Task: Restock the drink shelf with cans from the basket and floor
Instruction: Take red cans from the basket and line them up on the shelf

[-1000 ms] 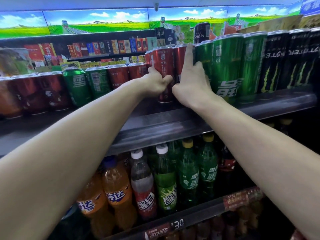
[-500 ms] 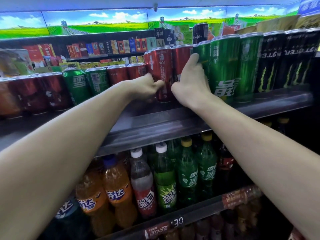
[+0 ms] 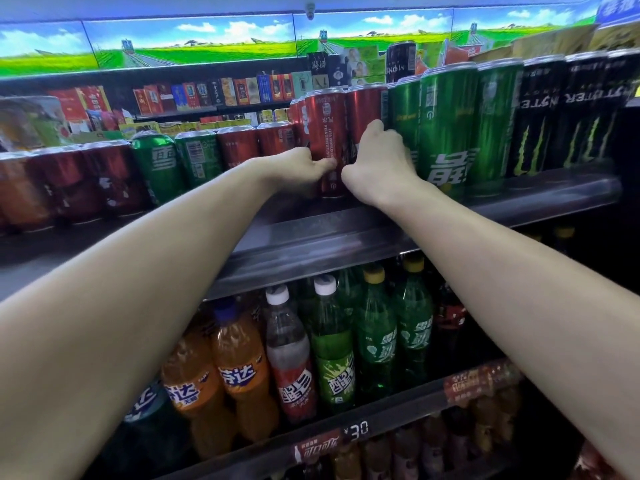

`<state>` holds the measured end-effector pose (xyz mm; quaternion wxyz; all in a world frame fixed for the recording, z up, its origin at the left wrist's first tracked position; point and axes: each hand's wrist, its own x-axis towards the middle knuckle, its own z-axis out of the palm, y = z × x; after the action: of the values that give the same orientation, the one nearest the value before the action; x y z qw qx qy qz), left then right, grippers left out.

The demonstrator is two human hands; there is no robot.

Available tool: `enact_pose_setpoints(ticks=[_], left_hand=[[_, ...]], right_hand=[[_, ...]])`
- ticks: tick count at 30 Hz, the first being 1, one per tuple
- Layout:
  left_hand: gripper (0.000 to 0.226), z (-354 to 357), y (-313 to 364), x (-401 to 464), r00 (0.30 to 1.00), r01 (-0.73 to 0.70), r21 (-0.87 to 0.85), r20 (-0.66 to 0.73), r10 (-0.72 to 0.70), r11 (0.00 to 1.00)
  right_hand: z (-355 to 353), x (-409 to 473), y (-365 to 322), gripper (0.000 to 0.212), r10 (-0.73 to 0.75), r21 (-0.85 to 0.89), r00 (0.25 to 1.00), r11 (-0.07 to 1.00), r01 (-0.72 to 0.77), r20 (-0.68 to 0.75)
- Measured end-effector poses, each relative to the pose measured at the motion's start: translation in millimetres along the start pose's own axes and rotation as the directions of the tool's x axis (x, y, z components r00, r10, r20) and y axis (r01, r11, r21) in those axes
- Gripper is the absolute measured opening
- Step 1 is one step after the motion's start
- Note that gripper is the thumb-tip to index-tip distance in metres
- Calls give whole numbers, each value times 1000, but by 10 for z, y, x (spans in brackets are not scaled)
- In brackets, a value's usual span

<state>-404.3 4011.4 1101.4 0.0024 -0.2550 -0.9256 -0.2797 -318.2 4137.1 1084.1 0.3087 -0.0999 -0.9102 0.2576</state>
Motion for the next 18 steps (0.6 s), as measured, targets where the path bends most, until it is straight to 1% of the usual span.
enact_pose_setpoints(ticks=[1,4,5,7,8,9,10,12,13,15,16,17,18], left_hand=[[51,-13,0,-28,999,17,-73,31,-15,997],[47,-29,18,-102,990,108,-147,105,-93,983],[47,-14,23,-113,990,110,-147,104,-95,983],[59,11,19,-102,992,117,-200,68,-105,973],[62,11,34,-127,990,141,-201,57,-132,969],[57,9,53,-172,989,147,-167,49,-140,975],[47,-11,105,-277,989,144,-102,42,-140,984],[30,-63,182,-475,995,95,35,-40,-93,995],[28,-80,215,-603,995,59,90,-91,-51,994],[34,-59,216,-908,974,-5,155,-222,40,988],[36,-13,191,-1083,945,-52,184,-308,108,982],[34,56,123,-1244,895,-109,217,-402,191,970],[29,145,60,-1431,821,-179,258,-492,288,950]], right_hand=[[-7,-7,-8,52,0,-5,1000,1000,0,5],[-35,-28,-20,48,-9,-19,1000,1000,9,5],[-47,-40,-17,45,-15,-25,1000,1000,15,-3],[-73,-59,-14,36,-42,-35,998,999,40,-51],[-92,-81,-17,31,-63,-38,994,998,60,-93],[-114,-114,-26,28,-91,-43,985,995,85,-145],[-137,-151,-42,27,-121,-48,972,992,114,-199],[-179,-248,-75,28,-177,-39,940,984,173,-291],[-191,-311,-83,26,-200,-12,925,978,207,-323],[-182,-483,-79,17,-240,87,893,952,293,-381],[-161,-599,-58,14,-252,148,874,929,338,-416],[-131,-740,-28,12,-257,206,856,902,379,-448],[-88,-899,17,11,-256,260,844,874,410,-472]])
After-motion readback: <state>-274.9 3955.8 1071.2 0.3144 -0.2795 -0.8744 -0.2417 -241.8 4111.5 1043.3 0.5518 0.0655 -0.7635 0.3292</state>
